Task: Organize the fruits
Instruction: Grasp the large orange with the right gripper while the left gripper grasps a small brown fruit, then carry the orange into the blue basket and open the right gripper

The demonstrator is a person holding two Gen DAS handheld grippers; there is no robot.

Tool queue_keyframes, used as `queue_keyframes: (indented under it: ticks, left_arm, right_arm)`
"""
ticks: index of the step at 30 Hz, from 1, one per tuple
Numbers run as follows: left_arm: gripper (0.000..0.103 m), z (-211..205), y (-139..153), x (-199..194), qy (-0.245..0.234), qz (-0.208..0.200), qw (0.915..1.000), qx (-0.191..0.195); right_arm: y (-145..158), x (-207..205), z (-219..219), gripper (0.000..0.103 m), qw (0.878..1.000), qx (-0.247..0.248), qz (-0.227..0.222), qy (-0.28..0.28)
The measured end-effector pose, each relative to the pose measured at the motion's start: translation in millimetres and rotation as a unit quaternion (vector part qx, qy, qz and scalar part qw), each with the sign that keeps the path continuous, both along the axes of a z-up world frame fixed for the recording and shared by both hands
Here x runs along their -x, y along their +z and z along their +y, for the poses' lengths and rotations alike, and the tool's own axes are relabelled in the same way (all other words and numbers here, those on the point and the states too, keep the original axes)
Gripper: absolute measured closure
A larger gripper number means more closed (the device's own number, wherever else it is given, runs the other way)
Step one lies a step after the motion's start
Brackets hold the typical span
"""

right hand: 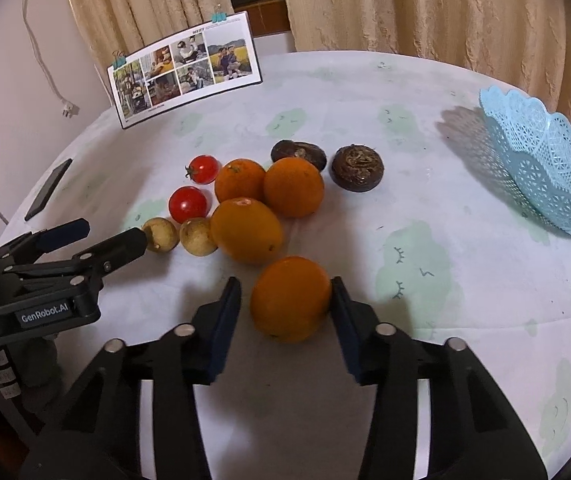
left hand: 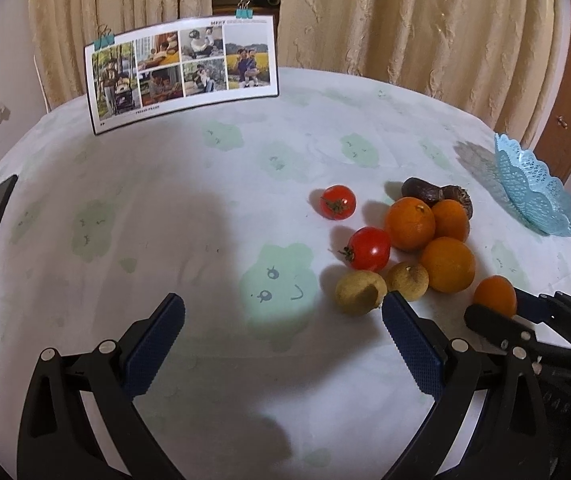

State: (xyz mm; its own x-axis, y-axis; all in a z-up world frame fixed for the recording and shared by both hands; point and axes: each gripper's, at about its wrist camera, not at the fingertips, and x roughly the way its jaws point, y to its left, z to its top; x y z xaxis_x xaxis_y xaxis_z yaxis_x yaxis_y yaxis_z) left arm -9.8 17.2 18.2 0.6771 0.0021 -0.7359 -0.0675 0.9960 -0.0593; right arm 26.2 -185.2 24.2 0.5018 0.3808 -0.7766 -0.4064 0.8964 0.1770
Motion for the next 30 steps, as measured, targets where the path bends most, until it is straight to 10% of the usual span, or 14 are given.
queue_keyframes:
  ticks: [22, 30]
  left_arm:
    - [0.07, -28.6, -6.7, -21.2, -0.065, 0.021, 0.9976, 0.013]
    - [0.077, -29.1, -6.3, -12.5, -0.068, 0.025, 0.9973, 0.017]
  right_arm:
    - [19.5, -0.1, -51.9, 0.063, 0.996, -0.071, -0.029, -0.049]
    - [45.4, -8.0, -89.1, 0.063, 0.987, -0.094, -0.074, -0.103]
